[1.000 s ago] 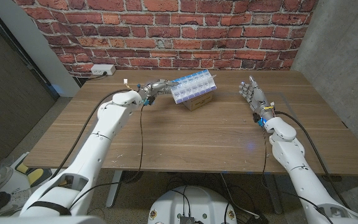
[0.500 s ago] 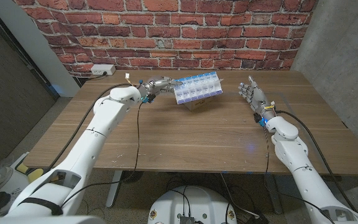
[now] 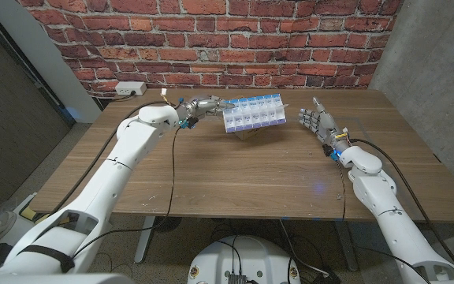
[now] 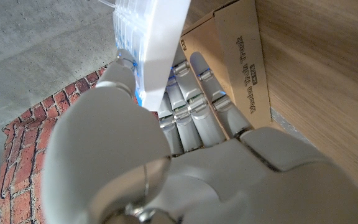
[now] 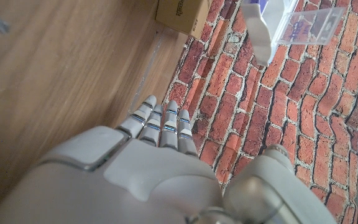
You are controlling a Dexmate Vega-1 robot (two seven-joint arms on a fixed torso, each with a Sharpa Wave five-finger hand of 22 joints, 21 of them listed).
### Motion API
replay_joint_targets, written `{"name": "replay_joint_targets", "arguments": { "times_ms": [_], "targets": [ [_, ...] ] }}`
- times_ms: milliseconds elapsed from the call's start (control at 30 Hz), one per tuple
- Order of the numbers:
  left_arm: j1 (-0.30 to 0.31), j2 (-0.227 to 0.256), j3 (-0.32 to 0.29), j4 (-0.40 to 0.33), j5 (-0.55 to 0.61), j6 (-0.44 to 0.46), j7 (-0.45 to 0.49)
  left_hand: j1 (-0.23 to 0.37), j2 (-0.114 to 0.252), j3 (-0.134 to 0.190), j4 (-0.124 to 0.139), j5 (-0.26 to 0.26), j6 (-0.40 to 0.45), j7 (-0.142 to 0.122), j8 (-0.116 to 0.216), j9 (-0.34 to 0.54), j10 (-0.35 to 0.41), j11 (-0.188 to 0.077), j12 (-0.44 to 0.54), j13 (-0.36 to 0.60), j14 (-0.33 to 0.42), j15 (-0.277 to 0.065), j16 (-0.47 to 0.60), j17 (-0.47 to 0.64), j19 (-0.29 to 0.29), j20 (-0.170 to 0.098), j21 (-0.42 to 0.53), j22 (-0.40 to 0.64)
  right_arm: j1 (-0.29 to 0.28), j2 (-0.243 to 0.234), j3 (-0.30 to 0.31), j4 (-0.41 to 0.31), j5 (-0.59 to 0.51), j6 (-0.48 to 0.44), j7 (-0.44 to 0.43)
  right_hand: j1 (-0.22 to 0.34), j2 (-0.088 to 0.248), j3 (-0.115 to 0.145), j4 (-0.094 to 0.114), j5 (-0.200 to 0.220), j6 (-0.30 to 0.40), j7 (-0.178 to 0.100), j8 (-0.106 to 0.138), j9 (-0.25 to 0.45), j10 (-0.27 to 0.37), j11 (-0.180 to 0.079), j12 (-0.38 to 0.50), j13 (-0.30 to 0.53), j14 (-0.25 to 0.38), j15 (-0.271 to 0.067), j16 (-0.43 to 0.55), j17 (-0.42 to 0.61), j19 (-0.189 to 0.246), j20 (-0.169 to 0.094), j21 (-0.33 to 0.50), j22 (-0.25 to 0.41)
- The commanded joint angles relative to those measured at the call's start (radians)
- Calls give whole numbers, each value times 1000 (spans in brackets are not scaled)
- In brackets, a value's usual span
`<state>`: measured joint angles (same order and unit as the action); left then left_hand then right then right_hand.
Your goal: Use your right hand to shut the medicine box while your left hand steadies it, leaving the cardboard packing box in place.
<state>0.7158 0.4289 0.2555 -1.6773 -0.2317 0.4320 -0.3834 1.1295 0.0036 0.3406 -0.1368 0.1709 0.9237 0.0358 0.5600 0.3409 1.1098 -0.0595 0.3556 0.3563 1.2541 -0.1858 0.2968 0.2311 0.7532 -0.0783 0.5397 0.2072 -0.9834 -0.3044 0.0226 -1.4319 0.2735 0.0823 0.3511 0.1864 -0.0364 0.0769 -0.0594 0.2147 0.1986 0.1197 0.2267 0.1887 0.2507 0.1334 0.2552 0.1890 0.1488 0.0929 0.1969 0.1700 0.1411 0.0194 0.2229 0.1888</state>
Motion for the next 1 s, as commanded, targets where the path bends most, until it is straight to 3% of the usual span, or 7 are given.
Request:
{"name": "replay_joint_targets", "arguments": {
  "times_ms": [33,167,300,400,533,767,1000],
  "targets": [
    [-40,30,33,4,19,16,-57,97,89,38,-5,4,32,26,1,3,45,-39,5,7,17,-24,2,6,-9,-38,9,2,16,-54,-12,-4,19,-53,75,2,-11,-6,0,8,14,3,6,2,13,2,8,2,16,-1,9,5,19,3,10,2],
    [-50,40,45,-3,38,20,-61,97,88,39,-5,3,35,25,1,4,44,-38,5,10,17,-24,1,6,-12,-39,13,2,18,-57,-12,-3,21,-52,85,-4,-17,-17,1,16,47,3,13,3,49,8,19,3,65,-4,19,7,48,6,17,3],
    [-56,44,52,-12,52,30,-58,97,88,40,-4,3,34,24,-1,3,44,-38,4,14,16,-25,1,7,-15,-39,15,2,17,-62,-14,-15,16,-65,79,-17,-18,-38,9,35,132,19,27,4,154,21,50,5,165,4,32,11,93,15,26,7],
    [-60,44,56,-13,59,35,-61,96,87,41,-3,3,34,28,-1,4,43,-38,4,16,17,-24,1,8,-15,-40,18,2,19,-69,-19,-19,11,-71,85,-23,-18,-46,12,40,170,23,35,4,192,29,60,5,209,2,40,13,120,18,34,9],
    [-61,39,55,-17,67,34,-52,96,87,42,-3,3,34,28,-1,6,44,-38,4,18,15,-26,0,8,-17,-41,20,2,24,-84,-29,-21,3,-76,104,-27,-18,-54,15,46,207,23,41,3,223,31,68,5,240,5,43,15,146,28,41,11],
    [-69,31,59,-18,76,32,-49,95,86,44,-2,3,35,25,-1,7,44,-39,3,23,16,-25,0,10,-19,-43,25,2,34,-107,-43,-28,-3,-100,135,-40,-23,-85,22,64,338,22,63,2,343,26,97,4,371,-6,60,17,239,45,72,15],
    [-84,31,73,-22,86,36,-63,95,85,45,-2,3,37,25,-2,8,43,-37,2,27,17,-25,0,11,-22,-43,30,2,38,-117,-48,-31,-4,-100,156,-41,-24,-92,23,70,363,20,66,1,375,20,104,4,406,-15,65,18,260,42,79,16]
  ]
}}
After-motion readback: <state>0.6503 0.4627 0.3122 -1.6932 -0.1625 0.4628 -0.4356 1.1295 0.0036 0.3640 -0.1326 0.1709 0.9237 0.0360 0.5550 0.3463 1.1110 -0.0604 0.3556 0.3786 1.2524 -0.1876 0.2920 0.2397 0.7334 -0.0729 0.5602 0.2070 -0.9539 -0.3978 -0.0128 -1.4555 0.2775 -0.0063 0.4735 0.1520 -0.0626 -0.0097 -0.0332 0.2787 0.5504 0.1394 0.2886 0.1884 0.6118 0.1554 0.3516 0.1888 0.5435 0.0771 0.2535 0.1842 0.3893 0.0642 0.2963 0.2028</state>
